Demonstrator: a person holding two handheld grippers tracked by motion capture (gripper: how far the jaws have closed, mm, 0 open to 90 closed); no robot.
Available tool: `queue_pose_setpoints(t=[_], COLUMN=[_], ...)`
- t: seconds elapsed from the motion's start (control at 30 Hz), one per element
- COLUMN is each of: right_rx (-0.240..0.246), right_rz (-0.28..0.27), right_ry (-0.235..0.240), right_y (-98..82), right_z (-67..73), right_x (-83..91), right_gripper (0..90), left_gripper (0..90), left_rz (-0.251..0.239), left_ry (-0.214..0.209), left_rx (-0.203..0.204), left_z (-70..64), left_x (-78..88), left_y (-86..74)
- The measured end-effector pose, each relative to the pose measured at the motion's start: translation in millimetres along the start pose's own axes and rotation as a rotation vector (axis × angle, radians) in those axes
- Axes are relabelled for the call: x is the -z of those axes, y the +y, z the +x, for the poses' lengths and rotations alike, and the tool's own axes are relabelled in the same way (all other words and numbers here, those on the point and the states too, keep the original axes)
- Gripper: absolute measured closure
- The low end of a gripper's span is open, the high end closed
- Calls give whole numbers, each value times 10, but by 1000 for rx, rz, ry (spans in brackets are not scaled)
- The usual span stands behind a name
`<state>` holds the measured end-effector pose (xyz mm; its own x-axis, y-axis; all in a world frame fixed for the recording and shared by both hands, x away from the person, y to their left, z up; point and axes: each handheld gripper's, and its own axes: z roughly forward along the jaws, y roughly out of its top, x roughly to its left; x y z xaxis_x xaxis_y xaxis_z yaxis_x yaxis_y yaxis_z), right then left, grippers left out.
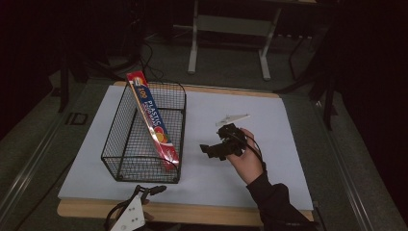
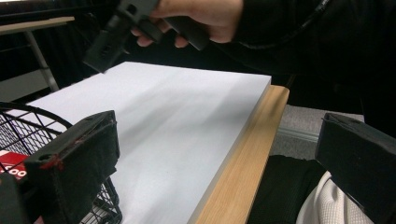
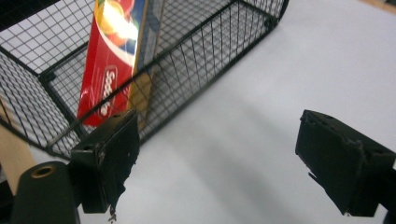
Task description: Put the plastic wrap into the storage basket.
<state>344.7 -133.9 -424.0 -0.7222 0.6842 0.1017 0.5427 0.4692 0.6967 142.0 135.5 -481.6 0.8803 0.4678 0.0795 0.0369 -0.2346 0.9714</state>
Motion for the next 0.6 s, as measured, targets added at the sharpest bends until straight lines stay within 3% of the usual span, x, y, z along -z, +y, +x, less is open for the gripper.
queue_pose_setpoints(t=[0.47, 0.6], right_rx=[-44, -31], right_rz=[-18, -18], right_ry=[0, 1], right_y=[-406, -540], right_z=[-112, -108], right_x=[97, 126], right_gripper=[138, 138], left_gripper=[2, 2], left_rz=[0, 0], left_ry=[-1, -1], left_rx=[0, 0], left_z=[-5, -3], left_x=[-10, -8], left_y=[-2, -2])
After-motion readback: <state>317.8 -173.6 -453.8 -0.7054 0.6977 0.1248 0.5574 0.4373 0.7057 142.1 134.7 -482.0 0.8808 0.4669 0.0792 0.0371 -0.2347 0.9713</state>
